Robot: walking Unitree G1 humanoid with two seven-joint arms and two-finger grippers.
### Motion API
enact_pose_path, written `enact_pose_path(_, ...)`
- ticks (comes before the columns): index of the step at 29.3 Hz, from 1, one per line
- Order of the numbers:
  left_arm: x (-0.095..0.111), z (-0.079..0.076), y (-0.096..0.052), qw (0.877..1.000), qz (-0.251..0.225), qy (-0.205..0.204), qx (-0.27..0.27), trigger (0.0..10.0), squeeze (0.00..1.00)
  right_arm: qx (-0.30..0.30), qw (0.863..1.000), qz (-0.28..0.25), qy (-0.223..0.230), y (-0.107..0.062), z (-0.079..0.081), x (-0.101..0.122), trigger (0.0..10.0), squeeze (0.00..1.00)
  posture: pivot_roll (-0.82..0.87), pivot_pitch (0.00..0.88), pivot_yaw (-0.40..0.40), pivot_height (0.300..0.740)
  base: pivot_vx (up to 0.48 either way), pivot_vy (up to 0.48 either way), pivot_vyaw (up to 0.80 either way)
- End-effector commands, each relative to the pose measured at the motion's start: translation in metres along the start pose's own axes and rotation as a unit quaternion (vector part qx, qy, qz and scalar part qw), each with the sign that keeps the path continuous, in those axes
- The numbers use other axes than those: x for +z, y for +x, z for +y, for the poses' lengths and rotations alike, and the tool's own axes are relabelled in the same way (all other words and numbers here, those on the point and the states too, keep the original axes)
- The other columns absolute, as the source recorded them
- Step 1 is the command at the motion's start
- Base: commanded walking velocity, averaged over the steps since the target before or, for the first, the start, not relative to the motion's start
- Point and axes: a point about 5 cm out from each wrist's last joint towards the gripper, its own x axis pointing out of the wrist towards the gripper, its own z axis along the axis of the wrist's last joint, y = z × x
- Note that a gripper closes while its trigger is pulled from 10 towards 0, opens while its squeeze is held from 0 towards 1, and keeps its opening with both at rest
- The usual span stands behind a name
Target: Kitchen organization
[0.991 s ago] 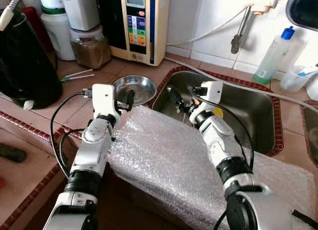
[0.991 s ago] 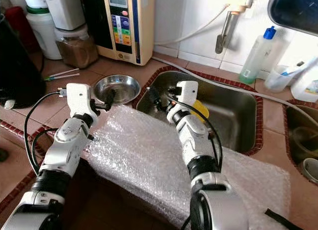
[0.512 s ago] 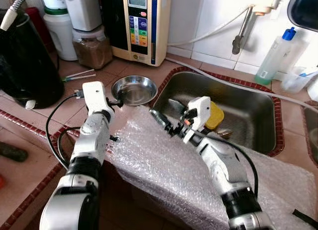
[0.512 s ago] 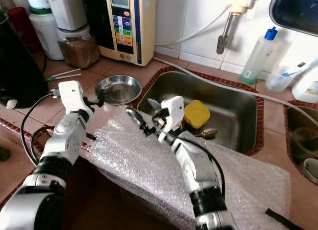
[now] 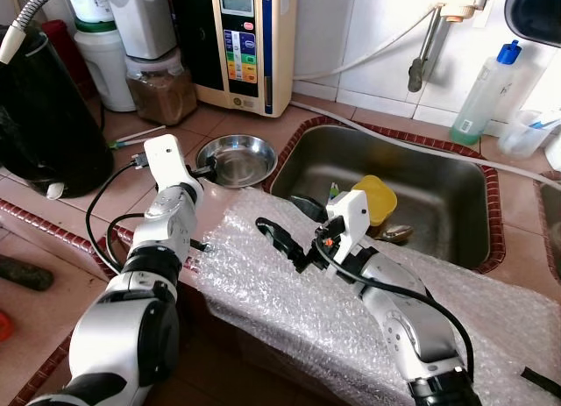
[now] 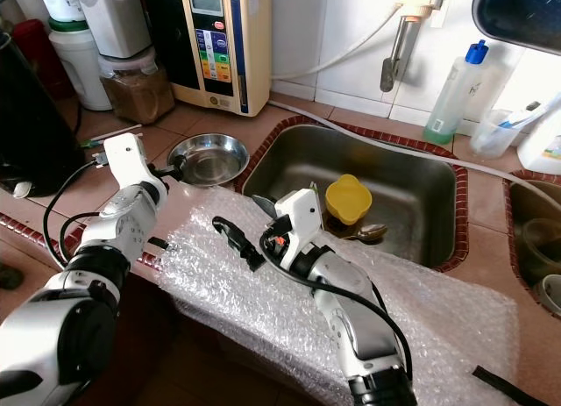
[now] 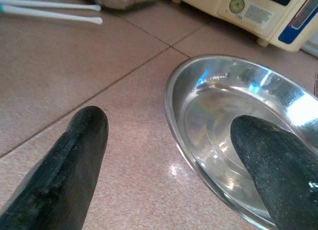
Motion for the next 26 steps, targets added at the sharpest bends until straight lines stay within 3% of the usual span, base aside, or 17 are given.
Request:
enact_pose_path(1,0.004,-0.003,0.001,1.000,0.006,-0.004,-0.002,10.0,0.00,0.005,1.000,-0.004,-0.009,0.001,0.004,0.006,10.0,0.36,-0.02,0.000,0.077,0.740,0.000,0.000,0.00)
enact_pose_path(8,-0.001,-0.012,0.002,0.999,0.031,-0.005,-0.016,9.9,0.00,0.031,0.999,0.017,-0.030,-0.002,0.011,0.009,10.0,0.36,-0.04,0.000,0.087,0.740,0.000,0.000,0.00)
enact_pose_path(9,-0.002,-0.013,0.002,0.999,0.033,-0.006,-0.017,8.0,0.00,0.028,0.999,0.020,-0.032,-0.003,0.011,0.008,10.0,0.36,-0.04,0.000,0.088,0.740,0.000,0.000,0.00)
enact_pose_path(10,-0.003,-0.015,0.002,0.999,0.037,-0.009,-0.019,4.5,0.00,0.024,0.999,0.023,-0.033,-0.003,0.009,0.007,10.0,0.36,-0.05,0.000,0.088,0.740,0.000,0.000,0.00)
enact_pose_path(12,-0.004,-0.016,0.002,0.999,0.040,-0.010,-0.020,4.5,0.00,0.023,0.999,0.024,-0.033,-0.004,0.009,0.007,10.0,0.36,-0.04,0.000,0.088,0.740,0.000,0.000,0.00)
enact_pose_path(13,-0.006,-0.016,0.002,0.999,0.045,-0.012,-0.015,1.8,0.00,0.023,0.999,0.025,-0.032,-0.003,0.009,0.007,10.0,0.37,-0.04,0.000,0.087,0.740,0.000,0.000,0.00)
enact_pose_path(14,-0.008,-0.015,0.002,0.999,0.051,-0.009,-0.014,0.0,0.00,0.023,0.999,0.027,-0.032,-0.003,0.010,0.007,10.0,0.37,-0.04,0.000,0.086,0.740,0.000,0.000,0.00)
enact_pose_path(26,-0.017,-0.008,0.001,0.997,0.077,0.007,-0.005,0.0,0.00,0.020,0.999,0.030,-0.035,-0.001,0.008,0.006,10.0,0.37,-0.04,0.000,0.093,0.740,0.000,0.000,0.00)
